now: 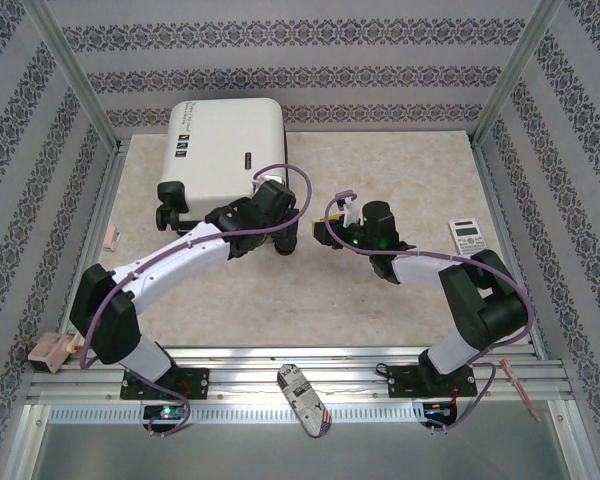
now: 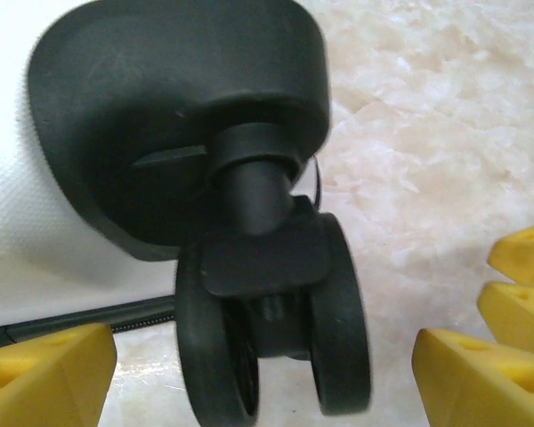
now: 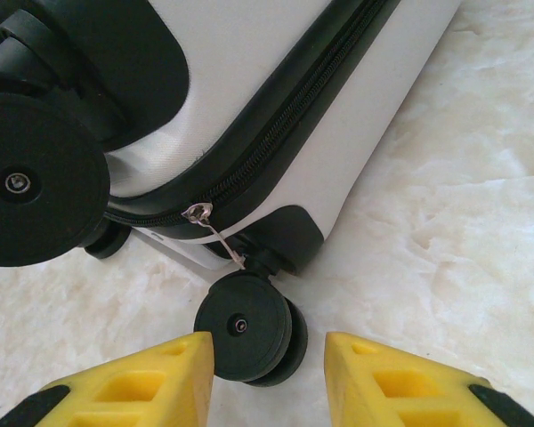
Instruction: Pack the luggage
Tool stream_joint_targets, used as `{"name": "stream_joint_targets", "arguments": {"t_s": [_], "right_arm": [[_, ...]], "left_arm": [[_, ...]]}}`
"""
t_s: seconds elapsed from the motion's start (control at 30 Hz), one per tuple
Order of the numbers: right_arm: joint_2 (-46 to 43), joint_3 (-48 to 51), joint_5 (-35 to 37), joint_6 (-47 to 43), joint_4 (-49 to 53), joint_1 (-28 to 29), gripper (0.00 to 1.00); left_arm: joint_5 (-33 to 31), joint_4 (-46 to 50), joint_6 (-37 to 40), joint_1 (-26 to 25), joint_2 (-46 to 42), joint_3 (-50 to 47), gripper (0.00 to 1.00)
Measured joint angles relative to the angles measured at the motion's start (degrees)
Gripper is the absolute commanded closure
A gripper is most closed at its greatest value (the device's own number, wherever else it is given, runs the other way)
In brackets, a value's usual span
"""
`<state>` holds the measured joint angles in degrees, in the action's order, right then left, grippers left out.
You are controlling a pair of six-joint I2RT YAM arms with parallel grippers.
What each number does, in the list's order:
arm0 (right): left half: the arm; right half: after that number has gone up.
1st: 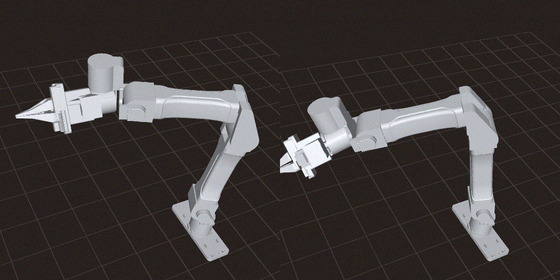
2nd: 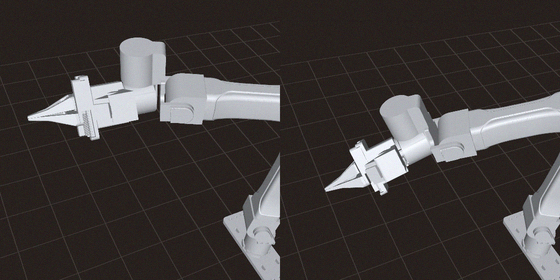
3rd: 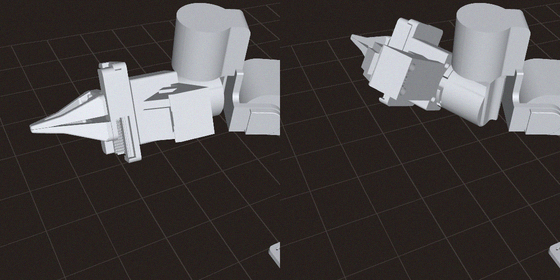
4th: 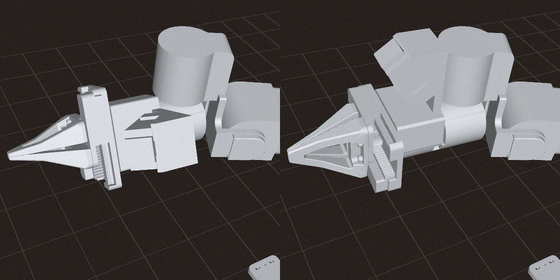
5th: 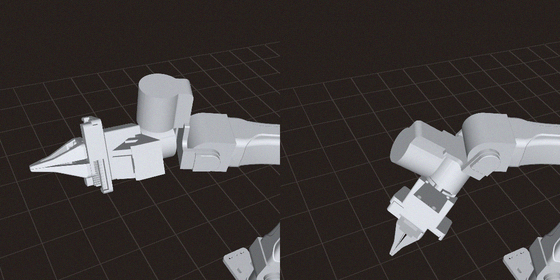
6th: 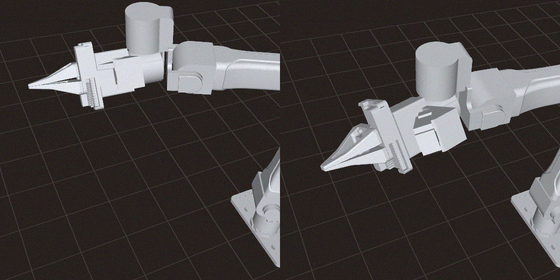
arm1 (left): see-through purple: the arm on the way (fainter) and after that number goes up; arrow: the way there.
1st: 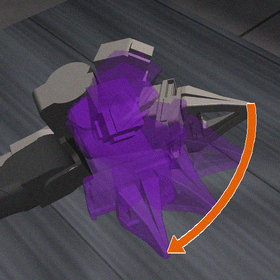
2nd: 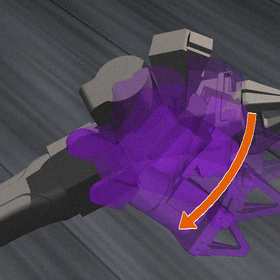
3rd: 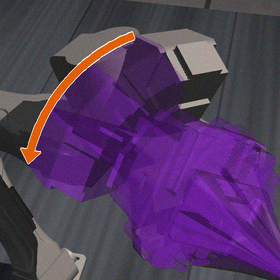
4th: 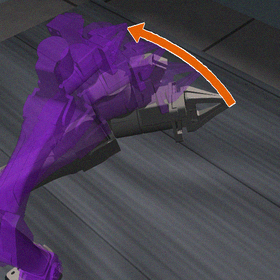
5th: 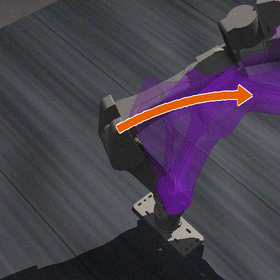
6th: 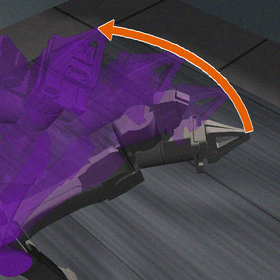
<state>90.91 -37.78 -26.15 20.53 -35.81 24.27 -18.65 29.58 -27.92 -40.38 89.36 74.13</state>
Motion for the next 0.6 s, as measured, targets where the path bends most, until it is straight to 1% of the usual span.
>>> {"name": "stream_joint_targets", "arguments": {"t_s": [0.2, 0.3, 0.4, 0.6], "right_arm": [[0.0, 0.0, 0.0, -0.4, 0.0, 0.4, 0.62], [0.0, 0.0, -0.3, -1.0, -0.1, 0.7, 0.62], [0.4, 0.0, -0.8, -1.7, -1.1, 1.4, 0.63], [5.6, -1.9, -3.3, -4.4, -3.5, 2.9, 0.62]], "left_arm": [[0.5, -1.8, -0.6, 2.2, 0.1, -0.2, 0.21], [1.4, -3.0, -0.6, 2.7, 0.5, -0.4, 0.27], [2.8, -3.8, -0.5, 3.0, 1.5, -0.4, 0.35], [5.2, -5.6, 0.4, 3.0, 3.6, -0.4, 0.57]]}}
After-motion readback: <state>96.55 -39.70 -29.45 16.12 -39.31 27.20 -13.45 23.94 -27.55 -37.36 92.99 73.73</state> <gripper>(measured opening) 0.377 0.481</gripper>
